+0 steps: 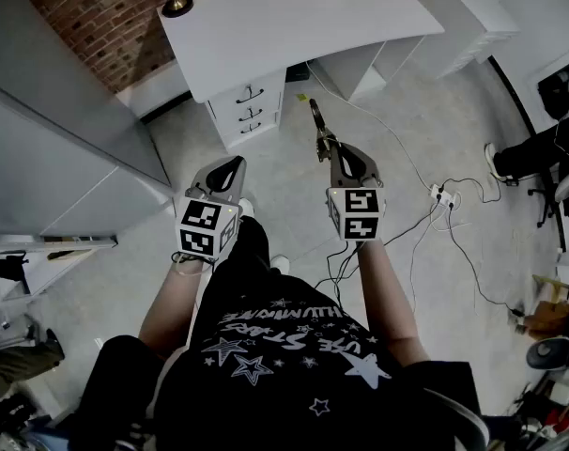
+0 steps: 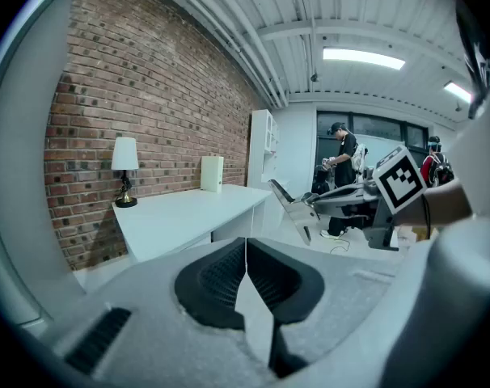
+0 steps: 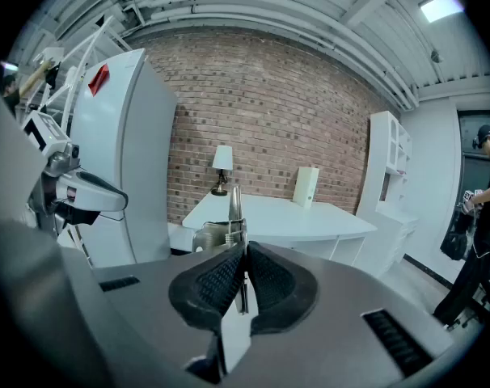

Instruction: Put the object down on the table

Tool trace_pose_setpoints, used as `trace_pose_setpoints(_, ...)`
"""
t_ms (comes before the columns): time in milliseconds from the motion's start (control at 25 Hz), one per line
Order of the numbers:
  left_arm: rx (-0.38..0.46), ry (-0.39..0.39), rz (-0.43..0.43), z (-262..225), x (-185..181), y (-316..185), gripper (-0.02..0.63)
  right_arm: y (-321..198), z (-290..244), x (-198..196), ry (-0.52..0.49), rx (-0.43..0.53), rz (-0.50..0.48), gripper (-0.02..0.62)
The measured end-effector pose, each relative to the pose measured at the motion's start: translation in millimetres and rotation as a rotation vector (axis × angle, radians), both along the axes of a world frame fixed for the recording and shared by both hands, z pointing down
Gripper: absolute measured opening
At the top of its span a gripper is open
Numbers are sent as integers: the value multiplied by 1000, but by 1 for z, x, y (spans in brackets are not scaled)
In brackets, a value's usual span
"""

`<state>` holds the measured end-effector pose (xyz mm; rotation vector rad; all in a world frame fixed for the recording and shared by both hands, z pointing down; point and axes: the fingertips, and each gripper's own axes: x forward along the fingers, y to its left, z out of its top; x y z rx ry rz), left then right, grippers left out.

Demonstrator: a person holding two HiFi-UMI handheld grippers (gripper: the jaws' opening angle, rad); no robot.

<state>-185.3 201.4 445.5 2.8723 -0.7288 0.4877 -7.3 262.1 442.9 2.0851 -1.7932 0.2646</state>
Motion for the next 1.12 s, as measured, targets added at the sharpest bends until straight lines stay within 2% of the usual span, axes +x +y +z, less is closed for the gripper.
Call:
trace_pose_setpoints(640,-18,-13,-19,11,-10,8,21,2,13,-2,-23,-20,-9,12)
trace_pose_setpoints(880,-21,-7,-54,11,-17,-17,21,-18,8,1,-25,-1,4,12)
trace_pose_setpoints(1120,-24,0,-52,17,-4,-66,21,-61,7,18,-29,-4,19,12)
